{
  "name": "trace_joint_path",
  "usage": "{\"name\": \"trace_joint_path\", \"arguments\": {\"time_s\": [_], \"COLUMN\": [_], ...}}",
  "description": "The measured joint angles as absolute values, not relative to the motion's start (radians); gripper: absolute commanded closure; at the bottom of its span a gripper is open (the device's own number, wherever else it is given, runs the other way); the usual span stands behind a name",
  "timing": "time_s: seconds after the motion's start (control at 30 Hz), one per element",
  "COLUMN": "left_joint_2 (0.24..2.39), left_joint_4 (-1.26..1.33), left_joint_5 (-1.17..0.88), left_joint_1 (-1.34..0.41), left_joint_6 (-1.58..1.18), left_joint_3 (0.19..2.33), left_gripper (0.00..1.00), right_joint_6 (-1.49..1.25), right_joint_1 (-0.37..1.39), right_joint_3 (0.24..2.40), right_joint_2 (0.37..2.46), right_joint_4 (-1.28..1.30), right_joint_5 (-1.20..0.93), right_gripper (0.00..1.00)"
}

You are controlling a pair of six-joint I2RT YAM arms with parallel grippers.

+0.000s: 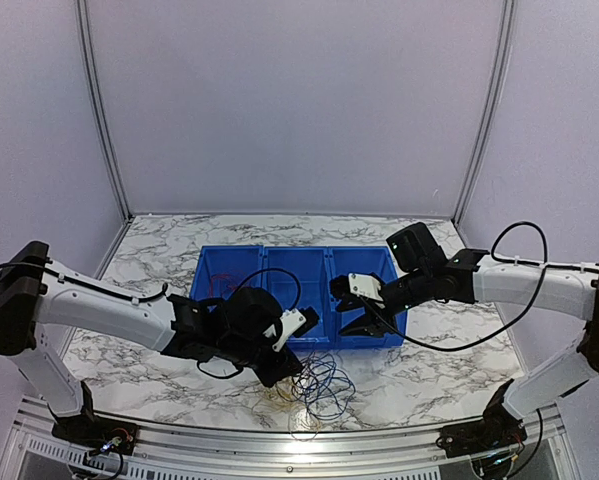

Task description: Untangle the cables

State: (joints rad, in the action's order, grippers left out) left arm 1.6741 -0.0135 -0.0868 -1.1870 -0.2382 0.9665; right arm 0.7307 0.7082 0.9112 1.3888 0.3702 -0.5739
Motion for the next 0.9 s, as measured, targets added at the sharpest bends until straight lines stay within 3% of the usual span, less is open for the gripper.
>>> {"name": "trace_joint_path", "arguments": {"time_s": [0.13,0.3,0.43,0.63,0.77,0.9], "left_joint_2": [1.672,1.594,1.462,1.335,1.3,1.275], "left_joint_4": [-0.029,-0.052,-0.059,-0.059,-0.062,-0.078], "left_joint_5": [-0.087,-0.058,-0.025,0.027,0.051,0.067], "left_joint_1": [-1.187,-1.187,-1.187,-1.187,-1.187,-1.187], "left_joint_6": [-0.24,-0.22,-0.2,-0.174,-0.167,-0.167], "left_joint_3": [0.981,0.981,0.991,1.042,1.052,1.052], "left_gripper": [1.0,1.0,1.0,1.0,1.0,1.0], "right_joint_6": [0.73,0.702,0.645,0.57,0.543,0.527], "right_joint_1": [0.708,0.708,0.708,0.721,0.771,0.823], "right_joint_3": [0.911,0.914,0.993,1.232,1.305,1.309], "right_joint_2": [1.389,1.389,1.394,1.435,1.467,1.509], "right_joint_4": [0.367,0.368,0.405,0.439,0.45,0.471], "right_joint_5": [-0.574,-0.603,-0.672,-0.776,-0.809,-0.826], "right_gripper": [0.47,0.46,0.33,0.27,0.27,0.39]}}
